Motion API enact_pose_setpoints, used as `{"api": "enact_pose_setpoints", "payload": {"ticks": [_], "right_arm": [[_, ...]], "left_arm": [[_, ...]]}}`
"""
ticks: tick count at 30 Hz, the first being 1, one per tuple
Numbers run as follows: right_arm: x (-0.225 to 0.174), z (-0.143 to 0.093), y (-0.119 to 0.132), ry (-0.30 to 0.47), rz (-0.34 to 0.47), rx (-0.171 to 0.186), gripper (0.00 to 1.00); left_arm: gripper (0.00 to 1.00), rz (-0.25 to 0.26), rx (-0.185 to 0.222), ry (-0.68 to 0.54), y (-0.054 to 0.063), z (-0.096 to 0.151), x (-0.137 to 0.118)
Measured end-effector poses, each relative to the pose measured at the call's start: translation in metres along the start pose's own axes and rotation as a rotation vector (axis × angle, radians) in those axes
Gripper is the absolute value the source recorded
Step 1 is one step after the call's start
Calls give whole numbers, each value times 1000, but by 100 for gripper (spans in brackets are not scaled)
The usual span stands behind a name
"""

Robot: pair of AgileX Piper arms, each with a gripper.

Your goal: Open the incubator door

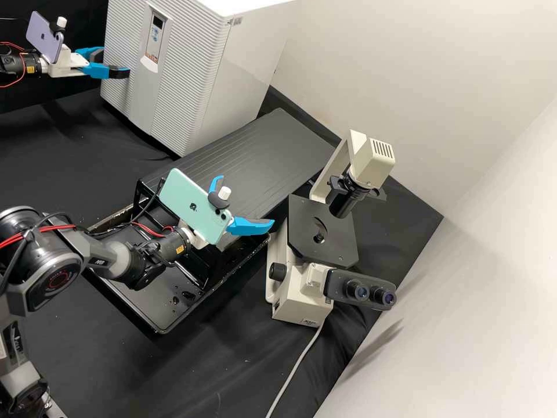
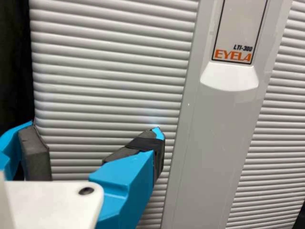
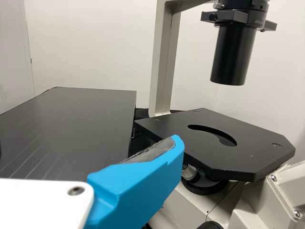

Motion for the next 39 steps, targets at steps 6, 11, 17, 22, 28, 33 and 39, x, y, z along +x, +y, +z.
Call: {"api": "enact_pose_setpoints", "payload": {"ticks": [6, 11, 17, 22, 28, 33, 39], "right_arm": [[0, 0, 0, 0, 0, 0, 100], [0, 0, 0, 0, 0, 0, 100], [0, 0, 0, 0, 0, 0, 100], [0, 0, 0, 0, 0, 0, 100], [0, 0, 0, 0, 0, 0, 100], [0, 0, 0, 0, 0, 0, 100], [0, 0, 0, 0, 0, 0, 100]], "left_arm": [[0, 1, -1, -1, 0, 0, 0], [0, 2, 0, -2, 0, 0, -1], [0, 4, 0, -2, 1, 0, -2], [0, 3, 0, 1, 1, 0, -3], [0, 1, -2, 0, 0, 0, -4], [0, 2, 0, 0, 0, 1, -6], [0, 3, 2, 1, 1, 1, -6]]}}
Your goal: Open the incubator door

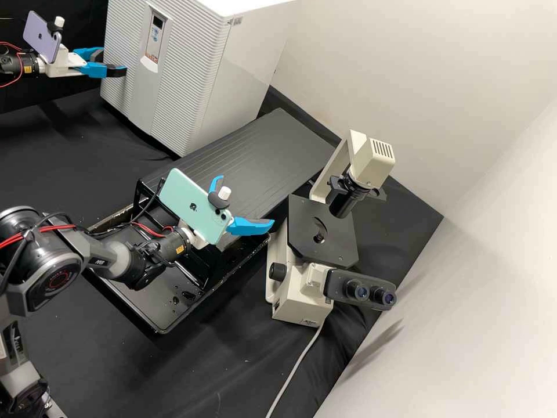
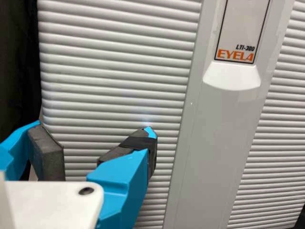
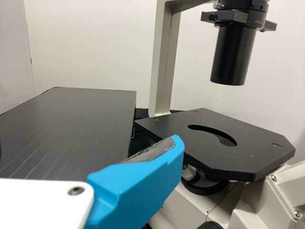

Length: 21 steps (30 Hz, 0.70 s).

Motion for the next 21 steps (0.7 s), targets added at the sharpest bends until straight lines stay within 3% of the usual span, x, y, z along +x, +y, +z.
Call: {"api": "enact_pose_setpoints", "payload": {"ticks": [21], "right_arm": [[0, 0, 0, 0, 0, 0, 100]], "left_arm": [[0, 4, -4, -1, -3, -2, -4]]}}
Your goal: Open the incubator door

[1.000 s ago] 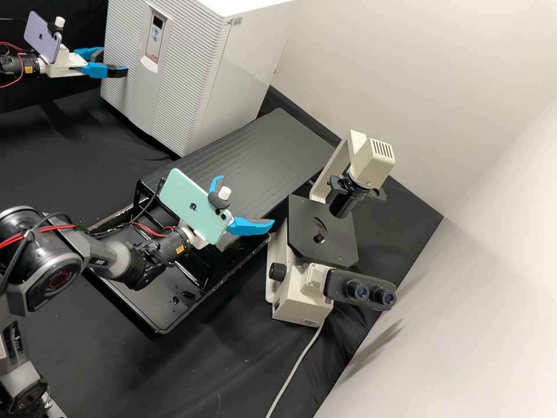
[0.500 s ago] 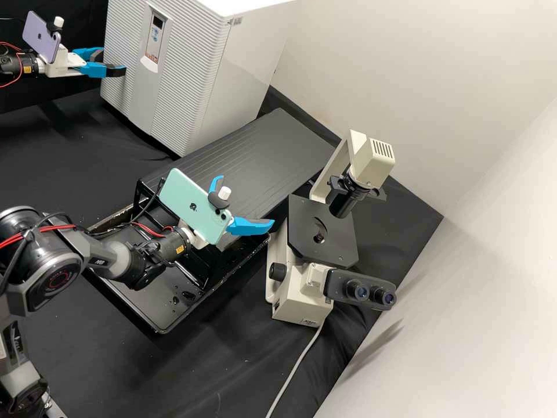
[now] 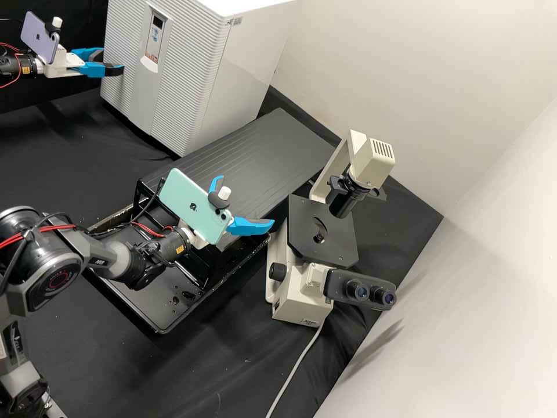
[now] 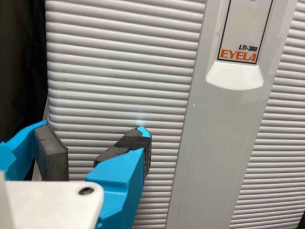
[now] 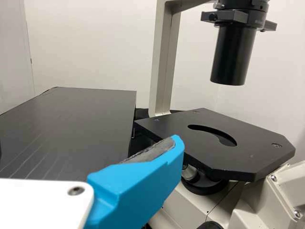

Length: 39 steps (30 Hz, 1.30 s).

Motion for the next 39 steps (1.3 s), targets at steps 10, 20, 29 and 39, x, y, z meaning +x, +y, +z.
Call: {"api": "enact_pose_setpoints", "payload": {"ticks": [10, 20, 29, 39], "right_arm": [[0, 0, 0, 0, 0, 0, 100], [0, 0, 0, 0, 0, 0, 100], [0, 0, 0, 0, 0, 0, 100], [0, 0, 0, 0, 0, 0, 100]], "left_arm": [[0, 13, -32, 26, 2, 3, -10], [0, 17, 37, -117, 4, 24, -18], [0, 31, 42, -150, 5, 28, -18], [0, 31, 42, -150, 5, 28, -18]]}}
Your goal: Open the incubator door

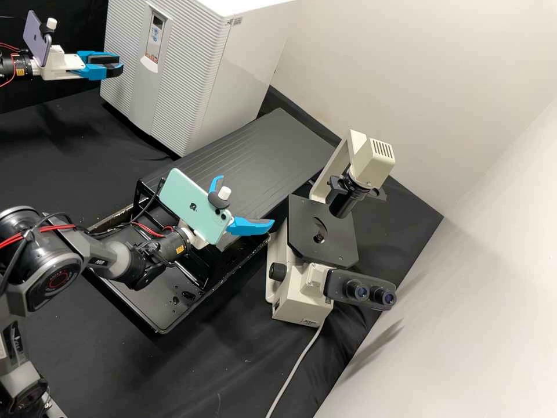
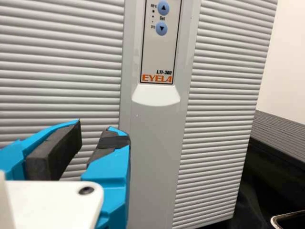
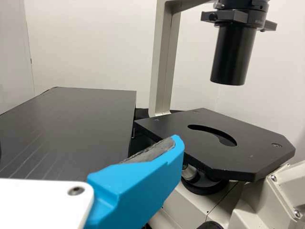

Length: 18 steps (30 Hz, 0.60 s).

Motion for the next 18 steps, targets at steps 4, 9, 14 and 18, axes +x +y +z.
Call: {"api": "enact_pose_setpoints", "payload": {"ticks": [4, 9, 14, 18], "right_arm": [[0, 0, 0, 0, 0, 0, 100], [0, 0, 0, 0, 0, 0, 100], [0, 0, 0, 0, 0, 0, 100], [0, 0, 0, 0, 0, 0, 100]], "left_arm": [[0, -3, -13, 19, -4, 0, -4], [100, -9, -34, 52, -11, 0, -11], [100, -3, -31, 83, -9, -8, -15], [100, 3, -41, 125, -7, -17, -19]]}}
